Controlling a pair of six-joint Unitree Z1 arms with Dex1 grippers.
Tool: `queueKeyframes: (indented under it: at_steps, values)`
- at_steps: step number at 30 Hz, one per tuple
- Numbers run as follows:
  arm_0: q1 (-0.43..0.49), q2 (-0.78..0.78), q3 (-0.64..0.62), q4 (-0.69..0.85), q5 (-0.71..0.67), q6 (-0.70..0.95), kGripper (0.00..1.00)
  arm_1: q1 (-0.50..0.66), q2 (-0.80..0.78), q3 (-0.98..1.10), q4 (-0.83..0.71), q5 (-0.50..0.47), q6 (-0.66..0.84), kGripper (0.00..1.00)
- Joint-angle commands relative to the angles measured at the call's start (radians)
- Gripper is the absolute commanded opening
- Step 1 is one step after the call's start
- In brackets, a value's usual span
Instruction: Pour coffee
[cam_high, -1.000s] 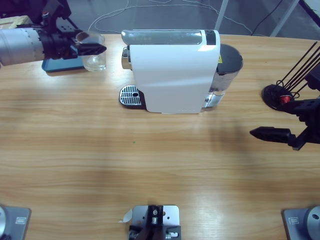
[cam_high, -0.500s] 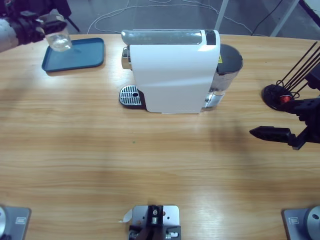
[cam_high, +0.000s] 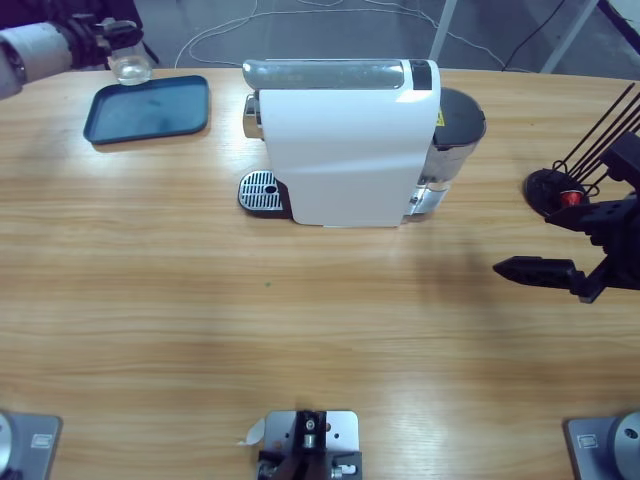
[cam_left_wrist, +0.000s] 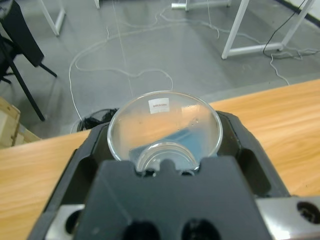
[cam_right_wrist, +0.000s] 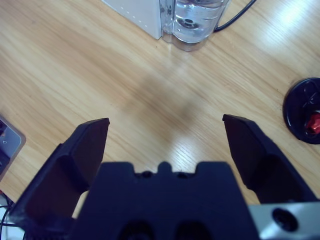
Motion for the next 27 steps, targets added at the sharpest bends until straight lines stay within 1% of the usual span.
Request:
queueKeyframes:
  at_steps: [1,3,9,14,19,27]
  values:
    - [-0.018,0.031,-0.045,0.182,0.014,-0.005,0.0,0.011,0.02,0.027,-0.007,-0.006,0.003,1.0]
    - [-0.018,0.031,-0.071,0.249,0.016,-0.007,0.0,0.011,0.019,0.028,-0.007,-0.006,0.003,1.0]
    - [-0.02,0.041,-0.127,0.348,0.039,-0.008,0.0,0.011,0.021,0.027,-0.009,-0.008,0.003,1.0]
    - [-0.02,0.039,-0.135,0.399,0.053,-0.008,0.0,0.011,0.021,0.028,-0.009,-0.01,0.003,1.0]
    - [-0.02,0.04,-0.145,0.433,0.057,-0.008,0.0,0.011,0.02,0.028,-0.009,-0.011,0.003,1.0]
    - [-0.02,0.041,-0.146,0.439,0.056,-0.007,0.0,0.011,0.021,0.028,-0.009,-0.011,0.003,1.0]
